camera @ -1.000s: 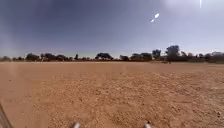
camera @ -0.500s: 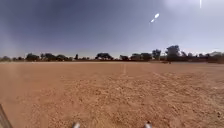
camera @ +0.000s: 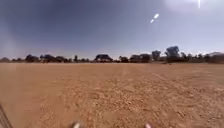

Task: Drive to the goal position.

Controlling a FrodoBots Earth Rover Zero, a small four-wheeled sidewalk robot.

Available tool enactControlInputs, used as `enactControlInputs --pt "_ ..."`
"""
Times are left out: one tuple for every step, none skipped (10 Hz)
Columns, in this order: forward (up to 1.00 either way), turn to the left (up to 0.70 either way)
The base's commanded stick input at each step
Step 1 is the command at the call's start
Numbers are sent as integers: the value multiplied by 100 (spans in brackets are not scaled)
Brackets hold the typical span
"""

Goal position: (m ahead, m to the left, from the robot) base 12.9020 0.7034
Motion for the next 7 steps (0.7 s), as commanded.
enactControlInputs --pt "45 0" --pt "45 0" --pt "45 0" --pt "24 0" --pt "1 0" --pt "0 0" --pt "0 0"
